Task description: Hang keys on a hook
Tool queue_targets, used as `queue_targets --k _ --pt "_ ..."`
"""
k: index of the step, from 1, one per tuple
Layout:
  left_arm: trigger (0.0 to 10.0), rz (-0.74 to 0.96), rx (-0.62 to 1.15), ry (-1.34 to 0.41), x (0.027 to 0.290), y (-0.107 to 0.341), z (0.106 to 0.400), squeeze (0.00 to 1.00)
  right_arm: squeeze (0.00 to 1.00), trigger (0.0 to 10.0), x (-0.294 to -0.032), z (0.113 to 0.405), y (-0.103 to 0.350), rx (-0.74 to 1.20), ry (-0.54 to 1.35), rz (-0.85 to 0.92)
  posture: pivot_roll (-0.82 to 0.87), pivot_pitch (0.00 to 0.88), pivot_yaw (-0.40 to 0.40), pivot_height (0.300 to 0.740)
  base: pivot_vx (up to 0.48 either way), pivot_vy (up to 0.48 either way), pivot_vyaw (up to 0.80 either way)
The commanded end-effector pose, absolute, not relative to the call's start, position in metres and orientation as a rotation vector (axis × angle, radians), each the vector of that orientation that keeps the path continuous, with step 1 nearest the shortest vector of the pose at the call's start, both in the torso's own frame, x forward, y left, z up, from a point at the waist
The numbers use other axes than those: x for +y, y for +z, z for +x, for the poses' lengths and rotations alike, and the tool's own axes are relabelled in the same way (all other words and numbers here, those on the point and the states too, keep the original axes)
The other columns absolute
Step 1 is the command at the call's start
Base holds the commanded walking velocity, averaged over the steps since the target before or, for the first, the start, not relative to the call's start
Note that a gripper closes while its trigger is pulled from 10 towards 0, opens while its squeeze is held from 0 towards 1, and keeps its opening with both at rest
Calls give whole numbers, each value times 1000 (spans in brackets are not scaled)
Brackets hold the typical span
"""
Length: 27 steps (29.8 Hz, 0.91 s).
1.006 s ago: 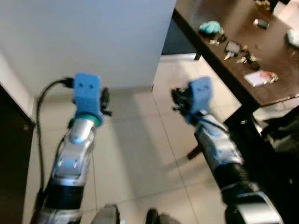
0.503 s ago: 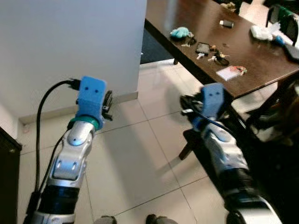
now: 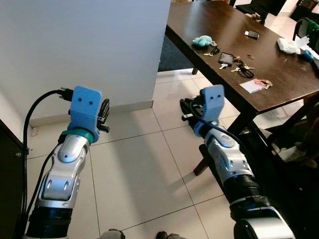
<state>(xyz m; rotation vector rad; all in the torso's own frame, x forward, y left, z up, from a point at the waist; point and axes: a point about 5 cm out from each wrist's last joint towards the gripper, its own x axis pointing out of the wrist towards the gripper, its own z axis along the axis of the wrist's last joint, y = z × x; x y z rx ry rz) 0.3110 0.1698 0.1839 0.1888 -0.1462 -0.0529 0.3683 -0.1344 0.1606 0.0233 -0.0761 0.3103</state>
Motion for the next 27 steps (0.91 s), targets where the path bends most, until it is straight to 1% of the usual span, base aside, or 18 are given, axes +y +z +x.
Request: queue_targets --k 1,3,5,8,10,12,17,23,27 --pt "10000 144 -174 -65 167 189 308 0 0 10000 -135 369 162 -92 299 23 206 0 -2 740 0 0 0" --pt "10000 59 -189 -55 169 194 305 0 0 10000 -131 370 165 -120 294 25 212 0 -2 740 0 0 0" --pt "10000 57 -194 -42 171 194 303 0 0 10000 -126 370 167 -138 298 37 220 0 -6 740 0 0 0" --pt "10000 86 -207 -11 175 194 298 0 0 10000 -111 367 171 -174 350 80 231 0 -17 740 0 0 0" --pt "10000 110 -212 7 175 193 298 0 0 10000 -106 366 173 -190 371 92 230 0 -22 740 0 0 0" --pt "10000 121 -215 12 175 192 298 0 0 10000 -105 365 174 -194 374 96 230 0 -22 740 0 0 0" --pt "10000 147 -297 23 171 203 292 0 0 10000 -109 367 184 -231 380 79 231 0 -25 740 0 0 0" --pt "10000 164 -294 -10 168 206 298 0 0 10000 -110 371 182 -226 365 97 231 0 0 740 0 0 0" --pt "10000 169 -292 -22 167 206 300 0 0 10000 -109 370 178 -216 364 103 224 0 -12 740 0 0 0"
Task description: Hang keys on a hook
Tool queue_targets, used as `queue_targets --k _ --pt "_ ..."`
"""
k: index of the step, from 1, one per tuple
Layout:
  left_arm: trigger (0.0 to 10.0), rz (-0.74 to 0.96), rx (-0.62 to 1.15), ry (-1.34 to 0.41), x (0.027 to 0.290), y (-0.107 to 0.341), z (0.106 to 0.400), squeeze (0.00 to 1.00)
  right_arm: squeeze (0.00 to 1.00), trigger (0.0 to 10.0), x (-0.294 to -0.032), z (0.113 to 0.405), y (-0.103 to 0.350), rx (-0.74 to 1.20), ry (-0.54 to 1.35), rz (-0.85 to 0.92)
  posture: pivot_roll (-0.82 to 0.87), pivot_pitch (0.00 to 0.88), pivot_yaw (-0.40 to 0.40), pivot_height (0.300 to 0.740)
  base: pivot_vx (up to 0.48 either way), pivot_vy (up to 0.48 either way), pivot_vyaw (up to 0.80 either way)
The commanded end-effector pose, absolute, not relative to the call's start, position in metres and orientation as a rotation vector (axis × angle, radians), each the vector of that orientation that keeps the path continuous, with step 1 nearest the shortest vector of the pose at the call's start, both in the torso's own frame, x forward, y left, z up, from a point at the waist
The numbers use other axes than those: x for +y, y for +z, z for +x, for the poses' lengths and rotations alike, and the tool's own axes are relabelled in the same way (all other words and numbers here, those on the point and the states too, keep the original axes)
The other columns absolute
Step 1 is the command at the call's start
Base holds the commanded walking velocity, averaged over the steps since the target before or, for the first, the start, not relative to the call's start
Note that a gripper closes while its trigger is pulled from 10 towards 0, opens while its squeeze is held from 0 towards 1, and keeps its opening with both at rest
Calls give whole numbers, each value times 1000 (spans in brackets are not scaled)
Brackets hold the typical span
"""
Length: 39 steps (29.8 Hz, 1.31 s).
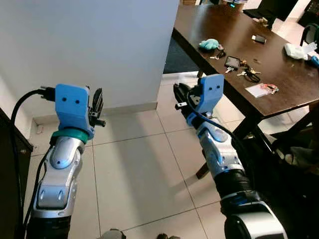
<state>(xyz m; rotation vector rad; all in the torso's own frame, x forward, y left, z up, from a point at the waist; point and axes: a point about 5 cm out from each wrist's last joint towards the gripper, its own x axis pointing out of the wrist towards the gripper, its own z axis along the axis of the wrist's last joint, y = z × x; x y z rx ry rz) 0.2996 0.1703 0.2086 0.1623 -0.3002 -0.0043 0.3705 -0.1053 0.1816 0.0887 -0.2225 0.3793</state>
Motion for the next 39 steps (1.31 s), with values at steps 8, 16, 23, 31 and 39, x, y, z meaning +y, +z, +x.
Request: queue_targets --k 8,16,23,31,39 --pt "10000 127 -293 18 165 203 302 0 0 10000 -114 371 176 -191 385 70 215 0 -65 740 0 0 0" --pt "10000 101 -299 59 161 200 305 0 0 10000 -112 372 167 -141 404 57 241 0 -143 740 0 0 0" --pt "10000 97 -357 86 158 218 316 0 0 10000 -100 378 181 -155 477 26 263 6 -176 740 0 0 0" --pt "10000 126 -310 90 160 202 299 0 0 10000 -96 375 172 -131 491 38 296 22 -173 740 0 0 0" --pt "10000 128 -278 101 166 195 295 0 0 10000 -88 375 170 -127 495 56 310 26 -147 740 0 0 0"
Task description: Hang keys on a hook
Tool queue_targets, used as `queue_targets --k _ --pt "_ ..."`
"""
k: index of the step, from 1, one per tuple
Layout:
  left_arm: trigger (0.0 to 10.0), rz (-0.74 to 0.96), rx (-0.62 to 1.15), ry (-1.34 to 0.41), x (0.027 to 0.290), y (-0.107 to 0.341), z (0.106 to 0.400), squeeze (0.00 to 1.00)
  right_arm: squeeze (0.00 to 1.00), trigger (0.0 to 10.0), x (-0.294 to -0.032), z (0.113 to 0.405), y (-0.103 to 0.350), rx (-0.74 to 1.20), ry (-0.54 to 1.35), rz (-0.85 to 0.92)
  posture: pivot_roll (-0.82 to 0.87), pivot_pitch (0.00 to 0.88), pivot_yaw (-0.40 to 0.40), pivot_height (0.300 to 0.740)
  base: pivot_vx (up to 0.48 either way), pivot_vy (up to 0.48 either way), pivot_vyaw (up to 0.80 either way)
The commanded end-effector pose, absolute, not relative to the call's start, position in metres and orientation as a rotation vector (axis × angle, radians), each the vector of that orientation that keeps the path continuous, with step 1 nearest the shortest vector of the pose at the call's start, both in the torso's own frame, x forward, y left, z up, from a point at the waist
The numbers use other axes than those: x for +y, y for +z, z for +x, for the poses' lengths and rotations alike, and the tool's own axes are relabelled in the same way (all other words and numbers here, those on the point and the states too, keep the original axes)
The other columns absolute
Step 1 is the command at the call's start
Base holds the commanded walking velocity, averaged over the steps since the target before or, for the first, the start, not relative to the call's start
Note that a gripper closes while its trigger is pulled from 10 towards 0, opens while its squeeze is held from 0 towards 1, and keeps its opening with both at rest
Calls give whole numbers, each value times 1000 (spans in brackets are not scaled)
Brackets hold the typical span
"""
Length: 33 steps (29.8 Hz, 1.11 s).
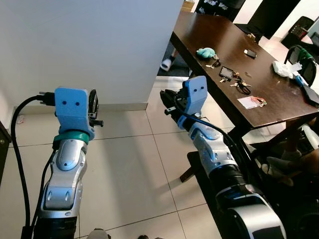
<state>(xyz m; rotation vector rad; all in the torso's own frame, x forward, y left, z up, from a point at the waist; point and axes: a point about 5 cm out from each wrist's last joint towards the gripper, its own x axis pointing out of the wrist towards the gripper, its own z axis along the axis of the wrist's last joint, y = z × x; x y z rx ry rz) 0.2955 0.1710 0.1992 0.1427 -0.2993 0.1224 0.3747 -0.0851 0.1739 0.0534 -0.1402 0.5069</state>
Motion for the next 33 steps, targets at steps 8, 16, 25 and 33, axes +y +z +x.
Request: queue_targets --k 8,16,25,33 --pt "10000 143 -287 85 165 201 297 0 0 10000 -86 375 169 -129 491 73 315 22 -131 740 0 0 0" --pt "10000 150 -284 84 168 202 297 0 0 10000 -83 376 173 -148 486 90 323 24 -125 740 0 0 0" --pt "10000 140 -261 88 168 195 294 0 0 10000 -78 375 170 -142 500 80 323 9 -130 740 0 0 0" --pt "10000 145 -258 100 172 194 294 0 0 10000 -77 375 170 -142 507 73 321 7 -136 740 0 0 0"
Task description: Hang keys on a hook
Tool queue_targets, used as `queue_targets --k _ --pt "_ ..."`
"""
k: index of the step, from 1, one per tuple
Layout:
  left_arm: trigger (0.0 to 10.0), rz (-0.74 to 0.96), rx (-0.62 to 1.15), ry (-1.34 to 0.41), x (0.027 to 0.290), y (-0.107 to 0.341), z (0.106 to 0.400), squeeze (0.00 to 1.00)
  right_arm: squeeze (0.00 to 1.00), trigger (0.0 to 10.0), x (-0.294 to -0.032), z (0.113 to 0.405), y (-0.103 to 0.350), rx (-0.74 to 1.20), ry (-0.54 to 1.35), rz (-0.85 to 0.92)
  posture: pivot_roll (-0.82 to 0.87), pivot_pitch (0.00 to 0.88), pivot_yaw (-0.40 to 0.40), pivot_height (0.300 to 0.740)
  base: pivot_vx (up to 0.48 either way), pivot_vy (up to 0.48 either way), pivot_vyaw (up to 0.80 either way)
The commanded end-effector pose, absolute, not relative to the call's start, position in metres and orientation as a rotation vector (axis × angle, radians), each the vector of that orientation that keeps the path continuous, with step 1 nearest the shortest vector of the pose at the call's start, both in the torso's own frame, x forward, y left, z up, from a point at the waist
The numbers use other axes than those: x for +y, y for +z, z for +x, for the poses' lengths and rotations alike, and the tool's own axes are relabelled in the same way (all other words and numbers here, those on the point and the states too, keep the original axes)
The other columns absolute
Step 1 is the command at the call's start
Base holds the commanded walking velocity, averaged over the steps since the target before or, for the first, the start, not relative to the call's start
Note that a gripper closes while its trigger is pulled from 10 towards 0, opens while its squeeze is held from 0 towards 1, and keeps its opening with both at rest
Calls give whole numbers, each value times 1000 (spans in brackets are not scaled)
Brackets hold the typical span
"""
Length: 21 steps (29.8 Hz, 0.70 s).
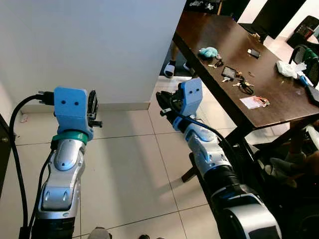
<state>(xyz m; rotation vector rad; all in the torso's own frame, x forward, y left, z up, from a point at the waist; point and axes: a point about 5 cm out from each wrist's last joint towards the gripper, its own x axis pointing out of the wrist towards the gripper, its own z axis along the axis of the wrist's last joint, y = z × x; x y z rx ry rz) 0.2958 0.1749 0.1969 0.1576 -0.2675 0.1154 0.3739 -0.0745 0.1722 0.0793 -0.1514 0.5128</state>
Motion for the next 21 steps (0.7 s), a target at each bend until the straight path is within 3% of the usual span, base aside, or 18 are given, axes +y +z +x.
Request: queue_targets --k 1,8,16,21 --pt "10000 146 -258 102 173 195 294 0 0 10000 -77 375 170 -142 508 71 321 5 -136 740 0 0 0" --pt "10000 136 -240 92 172 194 296 0 0 10000 -76 375 170 -147 502 68 311 0 -116 740 0 0 0" --pt "10000 134 -264 12 168 215 311 0 0 10000 -97 377 169 -167 385 106 285 0 -24 740 0 0 0" --pt "10000 157 -278 9 175 223 317 0 0 10000 -94 380 171 -173 369 119 284 0 21 740 0 0 0"
